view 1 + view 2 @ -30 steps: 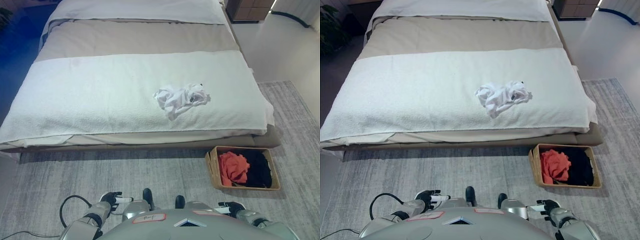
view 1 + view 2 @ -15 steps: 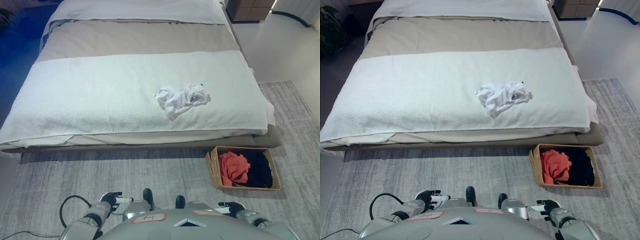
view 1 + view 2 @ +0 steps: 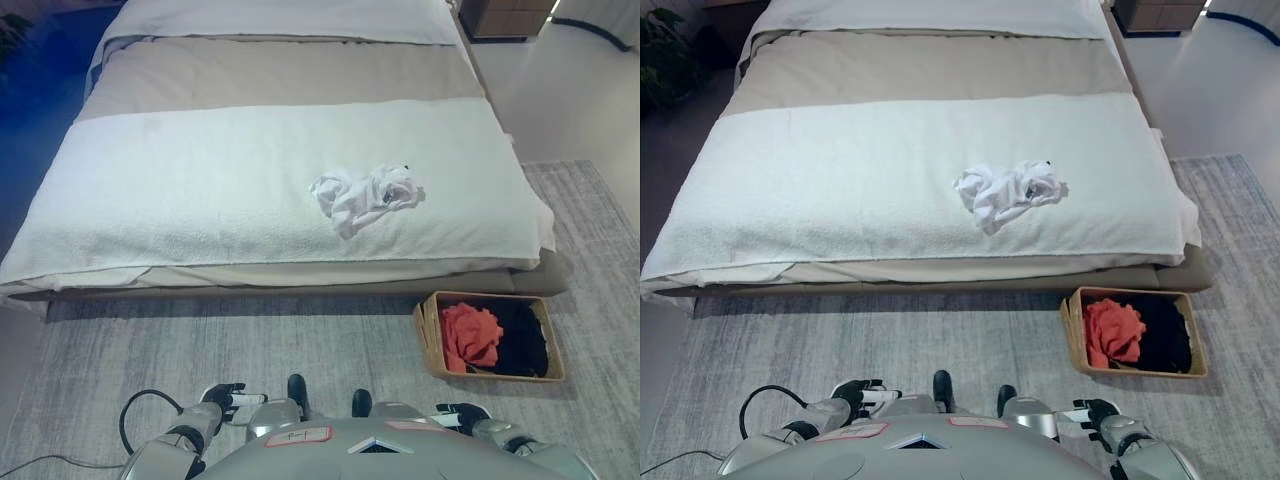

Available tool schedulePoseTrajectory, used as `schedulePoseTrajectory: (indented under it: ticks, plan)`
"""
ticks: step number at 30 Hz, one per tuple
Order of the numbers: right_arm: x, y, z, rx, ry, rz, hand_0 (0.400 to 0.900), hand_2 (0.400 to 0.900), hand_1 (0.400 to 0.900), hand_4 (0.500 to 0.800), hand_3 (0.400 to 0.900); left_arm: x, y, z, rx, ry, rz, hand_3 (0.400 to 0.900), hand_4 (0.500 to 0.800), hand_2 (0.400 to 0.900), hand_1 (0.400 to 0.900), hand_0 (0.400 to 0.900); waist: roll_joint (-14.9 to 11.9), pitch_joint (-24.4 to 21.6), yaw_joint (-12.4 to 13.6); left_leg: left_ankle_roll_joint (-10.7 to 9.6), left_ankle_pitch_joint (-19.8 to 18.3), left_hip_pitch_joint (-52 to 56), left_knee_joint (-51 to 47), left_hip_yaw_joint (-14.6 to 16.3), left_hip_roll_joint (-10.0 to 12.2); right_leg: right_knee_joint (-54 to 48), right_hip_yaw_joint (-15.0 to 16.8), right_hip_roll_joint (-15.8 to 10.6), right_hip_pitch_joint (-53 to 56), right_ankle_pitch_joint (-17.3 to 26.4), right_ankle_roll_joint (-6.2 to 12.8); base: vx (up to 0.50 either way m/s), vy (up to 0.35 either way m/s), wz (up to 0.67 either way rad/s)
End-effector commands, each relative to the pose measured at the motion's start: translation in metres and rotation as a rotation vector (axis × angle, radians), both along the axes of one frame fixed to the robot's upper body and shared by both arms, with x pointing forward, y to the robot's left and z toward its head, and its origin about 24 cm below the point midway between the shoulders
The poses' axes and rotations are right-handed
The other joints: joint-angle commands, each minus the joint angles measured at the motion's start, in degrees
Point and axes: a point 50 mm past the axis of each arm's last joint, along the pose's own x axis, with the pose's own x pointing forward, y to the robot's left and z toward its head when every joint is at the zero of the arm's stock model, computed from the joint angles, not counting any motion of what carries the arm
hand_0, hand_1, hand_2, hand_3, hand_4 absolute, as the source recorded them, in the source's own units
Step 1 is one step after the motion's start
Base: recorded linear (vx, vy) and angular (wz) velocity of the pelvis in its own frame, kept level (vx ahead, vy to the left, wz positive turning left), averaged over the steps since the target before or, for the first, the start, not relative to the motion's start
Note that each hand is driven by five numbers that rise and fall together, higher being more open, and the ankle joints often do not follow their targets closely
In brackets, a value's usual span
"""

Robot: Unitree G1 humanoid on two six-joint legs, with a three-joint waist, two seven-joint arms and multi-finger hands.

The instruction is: Put the clothes on the bed into the basket.

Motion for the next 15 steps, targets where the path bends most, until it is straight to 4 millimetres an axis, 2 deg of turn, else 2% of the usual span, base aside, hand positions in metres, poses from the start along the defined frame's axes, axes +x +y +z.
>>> schedulePoseTrajectory:
  ticks: [1,3,4,5,8,9,12,15]
  plan:
    - [0.028,-0.013,0.008,-0.049,-0.071,0.05,0.9,0.9,0.9,0.8,0.9,0.029,0.01,0.009,0.017,-0.069,0.031,0.9,0.8,0.9,0.9,0.9,-3.1,4.0,-0.1,-1.2,-9.7,-0.5,10.6,-1.4,-1.8,0.9,1.7,-1.8,-0.2,-3.0,1.51,-0.1,-0.15,0.13]
    - [0.037,-0.015,0.011,-0.052,-0.1,0.069,0.9,0.9,0.9,0.8,0.9,0.034,0.009,0.01,0.008,-0.084,0.033,0.9,0.8,0.9,0.9,0.9,-3.7,5.5,0.3,-1.9,-9.7,-4.8,17.9,-3.6,-3.9,1.2,1.7,-2.2,-0.4,-2.9,1.0,-0.11,-0.156,0.05]
    - [0.043,-0.018,0.013,-0.059,-0.119,0.077,0.9,0.9,0.9,0.8,0.9,0.039,0.008,0.011,0.002,-0.098,0.034,0.9,0.8,0.9,0.9,0.9,-4.2,6.5,0.9,-2.1,-8.9,-7.5,22.7,-6.2,-6.0,1.5,1.8,-2.5,-0.8,-2.5,0.74,-0.1,-0.149,0.1]
    - [0.045,-0.018,0.014,-0.06,-0.129,0.077,0.9,0.9,0.9,0.8,0.9,0.039,0.007,0.011,-0.002,-0.098,0.036,0.9,0.8,0.9,0.9,0.9,-4.1,6.7,0.9,-2.3,-8.3,-9.2,23.8,-6.9,-6.6,1.5,1.6,-2.3,-0.9,-2.6,0.53,-0.08,-0.159,0.22]
    - [0.044,-0.019,0.015,-0.059,-0.133,0.07,0.9,0.9,0.9,0.8,0.9,0.036,0.007,0.01,-0.009,-0.088,0.034,0.9,0.8,0.9,0.9,0.9,-3.9,6.6,0.7,-1.7,-7.4,-12.2,23.2,-5.4,-5.9,1.5,0.9,-1.8,-0.8,-3.3,0.1,0.01,-0.09,0.13]
    - [0.044,-0.02,0.015,-0.058,-0.135,0.07,0.9,0.9,0.9,0.8,0.9,0.032,0.007,0.009,-0.008,-0.074,0.03,0.9,0.8,0.9,0.9,0.9,-3.6,6.7,1.0,-1.0,-6.4,-14.8,20.1,-4.9,-5.8,1.9,0.9,-1.2,-0.5,-3.8,-0.2,0.07,-0.066,-0.09]
    - [0.045,-0.017,0.014,-0.054,-0.135,0.087,0.9,0.9,0.9,0.8,0.9,0.029,0.009,0.008,0.005,-0.066,0.029,0.9,0.8,0.9,0.9,0.9,-2.9,7.0,1.7,-1.0,-0.5,-16.0,12.1,-6.6,-4.4,2.8,1.8,0.9,-0.1,-4.8,-0.62,0.11,-0.053,-0.21]
    - [0.043,-0.017,0.014,-0.054,-0.131,0.096,0.9,0.9,0.9,0.8,0.9,0.024,0.008,0.007,0.007,-0.058,0.025,0.9,0.8,0.9,0.9,0.9,-2.6,7.5,2.2,-1.2,1.8,-17.6,6.0,-6.9,-2.9,2.7,2.9,2.0,1.3,-5.6,-0.67,0.14,-0.015,-0.25]
